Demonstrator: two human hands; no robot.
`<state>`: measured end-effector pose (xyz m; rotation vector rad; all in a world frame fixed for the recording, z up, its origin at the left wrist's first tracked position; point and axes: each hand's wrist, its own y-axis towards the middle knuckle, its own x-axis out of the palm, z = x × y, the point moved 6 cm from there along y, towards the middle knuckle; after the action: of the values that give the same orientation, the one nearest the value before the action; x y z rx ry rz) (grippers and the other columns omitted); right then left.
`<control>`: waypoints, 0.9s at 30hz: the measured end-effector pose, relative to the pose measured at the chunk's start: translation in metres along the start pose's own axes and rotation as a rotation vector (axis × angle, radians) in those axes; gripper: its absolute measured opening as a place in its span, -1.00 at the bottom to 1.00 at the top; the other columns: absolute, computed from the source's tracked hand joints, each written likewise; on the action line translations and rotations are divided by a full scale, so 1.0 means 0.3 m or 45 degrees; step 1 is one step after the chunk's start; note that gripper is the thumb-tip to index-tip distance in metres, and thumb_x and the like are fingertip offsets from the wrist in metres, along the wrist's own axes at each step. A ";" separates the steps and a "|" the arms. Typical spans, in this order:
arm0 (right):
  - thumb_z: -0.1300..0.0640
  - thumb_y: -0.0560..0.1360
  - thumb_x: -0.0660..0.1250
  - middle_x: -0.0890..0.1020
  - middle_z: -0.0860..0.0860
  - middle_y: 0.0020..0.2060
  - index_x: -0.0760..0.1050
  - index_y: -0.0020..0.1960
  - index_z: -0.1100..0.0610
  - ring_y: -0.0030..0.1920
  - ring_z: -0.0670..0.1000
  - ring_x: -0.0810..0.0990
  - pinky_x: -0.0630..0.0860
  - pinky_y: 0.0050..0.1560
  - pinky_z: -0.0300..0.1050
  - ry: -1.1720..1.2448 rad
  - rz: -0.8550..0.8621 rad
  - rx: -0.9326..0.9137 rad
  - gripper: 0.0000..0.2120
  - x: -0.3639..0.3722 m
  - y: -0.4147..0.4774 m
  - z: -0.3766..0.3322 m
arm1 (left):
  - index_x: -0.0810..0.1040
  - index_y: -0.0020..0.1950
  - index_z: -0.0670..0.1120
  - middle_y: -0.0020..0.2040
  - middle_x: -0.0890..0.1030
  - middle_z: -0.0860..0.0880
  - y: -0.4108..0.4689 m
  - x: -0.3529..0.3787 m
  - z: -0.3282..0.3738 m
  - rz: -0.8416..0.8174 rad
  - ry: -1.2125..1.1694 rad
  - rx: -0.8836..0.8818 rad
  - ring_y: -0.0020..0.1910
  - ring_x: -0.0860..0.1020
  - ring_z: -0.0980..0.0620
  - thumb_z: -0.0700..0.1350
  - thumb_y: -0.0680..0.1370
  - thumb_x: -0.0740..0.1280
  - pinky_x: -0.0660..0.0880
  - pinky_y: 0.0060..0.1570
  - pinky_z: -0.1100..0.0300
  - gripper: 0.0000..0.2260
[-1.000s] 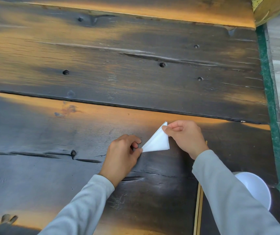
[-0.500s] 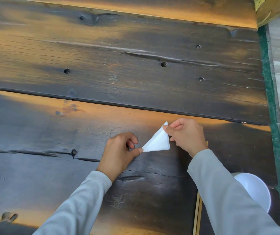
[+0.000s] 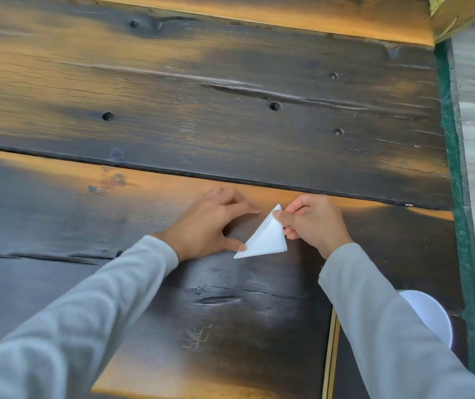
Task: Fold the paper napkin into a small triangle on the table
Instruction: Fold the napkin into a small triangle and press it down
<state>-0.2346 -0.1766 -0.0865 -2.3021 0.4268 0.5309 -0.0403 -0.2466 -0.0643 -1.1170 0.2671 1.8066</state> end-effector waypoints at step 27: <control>0.09 0.39 0.60 0.73 0.07 -0.42 0.69 -0.22 0.21 -0.46 -0.04 0.70 0.53 -0.50 -0.28 0.221 -0.096 0.126 -0.80 -0.001 0.034 0.002 | -0.12 0.56 0.40 0.66 -0.24 -0.02 0.099 0.049 -0.005 -0.288 0.678 0.296 0.63 -0.21 -0.17 0.48 0.45 0.21 -0.06 0.49 -0.41 -0.21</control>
<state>-0.2396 -0.1829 -0.0926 -2.2667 0.4375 0.2682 -0.0653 -0.2539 -0.0849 -1.3819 0.6205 1.2216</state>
